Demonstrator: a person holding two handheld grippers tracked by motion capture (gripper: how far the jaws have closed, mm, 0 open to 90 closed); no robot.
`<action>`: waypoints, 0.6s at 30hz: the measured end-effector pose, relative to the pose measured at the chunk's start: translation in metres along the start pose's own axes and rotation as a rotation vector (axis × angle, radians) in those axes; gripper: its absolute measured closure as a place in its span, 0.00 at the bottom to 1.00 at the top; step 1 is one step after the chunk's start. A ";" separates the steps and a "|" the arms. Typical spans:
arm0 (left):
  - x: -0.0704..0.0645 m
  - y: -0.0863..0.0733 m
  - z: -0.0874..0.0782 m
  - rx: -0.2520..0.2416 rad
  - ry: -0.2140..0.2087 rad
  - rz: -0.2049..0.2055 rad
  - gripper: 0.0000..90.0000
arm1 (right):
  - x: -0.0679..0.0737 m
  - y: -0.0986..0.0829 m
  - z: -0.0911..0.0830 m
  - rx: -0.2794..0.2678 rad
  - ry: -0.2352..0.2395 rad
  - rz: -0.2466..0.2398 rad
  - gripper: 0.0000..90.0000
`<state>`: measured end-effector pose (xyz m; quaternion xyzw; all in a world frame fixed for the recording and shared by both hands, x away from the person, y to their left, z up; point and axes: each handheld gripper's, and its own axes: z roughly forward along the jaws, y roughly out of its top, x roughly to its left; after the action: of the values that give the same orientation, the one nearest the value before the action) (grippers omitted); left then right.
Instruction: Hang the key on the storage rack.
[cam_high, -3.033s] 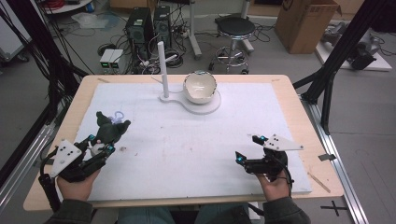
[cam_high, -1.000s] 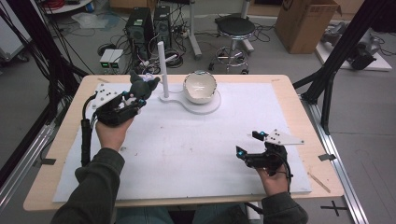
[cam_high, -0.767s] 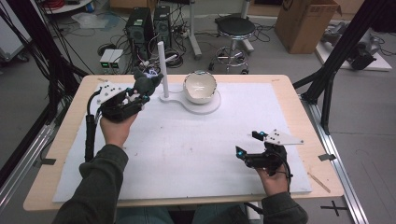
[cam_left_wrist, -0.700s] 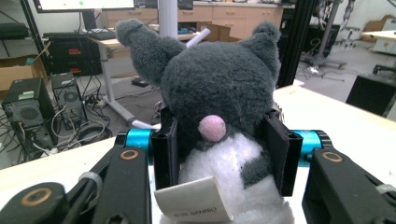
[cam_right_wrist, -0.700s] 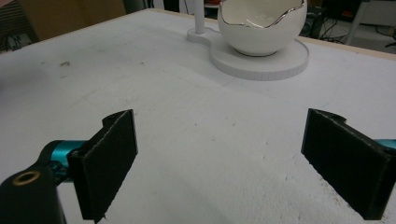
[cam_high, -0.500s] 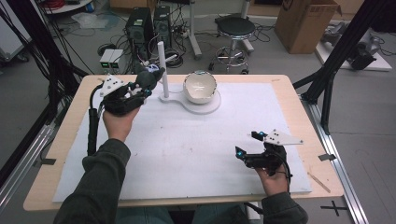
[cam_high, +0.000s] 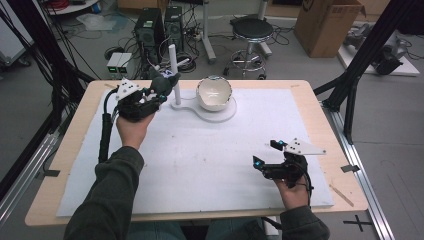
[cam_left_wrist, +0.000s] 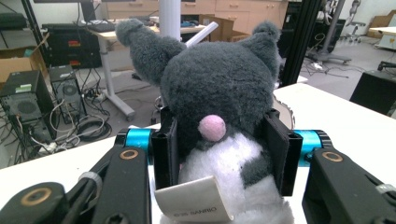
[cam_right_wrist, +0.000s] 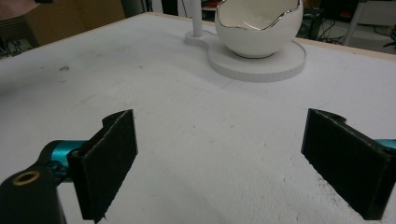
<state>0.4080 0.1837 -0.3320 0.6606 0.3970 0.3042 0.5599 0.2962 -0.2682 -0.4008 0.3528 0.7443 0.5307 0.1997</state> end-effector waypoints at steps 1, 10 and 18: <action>0.000 -0.001 0.001 0.002 0.003 -0.001 0.60 | 0.000 0.000 0.000 0.000 0.000 0.000 0.11; 0.002 -0.009 0.006 0.025 0.022 -0.017 0.60 | 0.002 0.001 0.001 -0.003 0.003 -0.001 0.11; 0.004 -0.023 0.010 0.058 0.029 -0.035 0.60 | 0.003 0.001 0.000 -0.004 0.003 -0.003 0.11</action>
<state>0.4142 0.1835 -0.3562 0.6649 0.4251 0.2922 0.5401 0.2950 -0.2660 -0.3995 0.3504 0.7442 0.5324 0.1998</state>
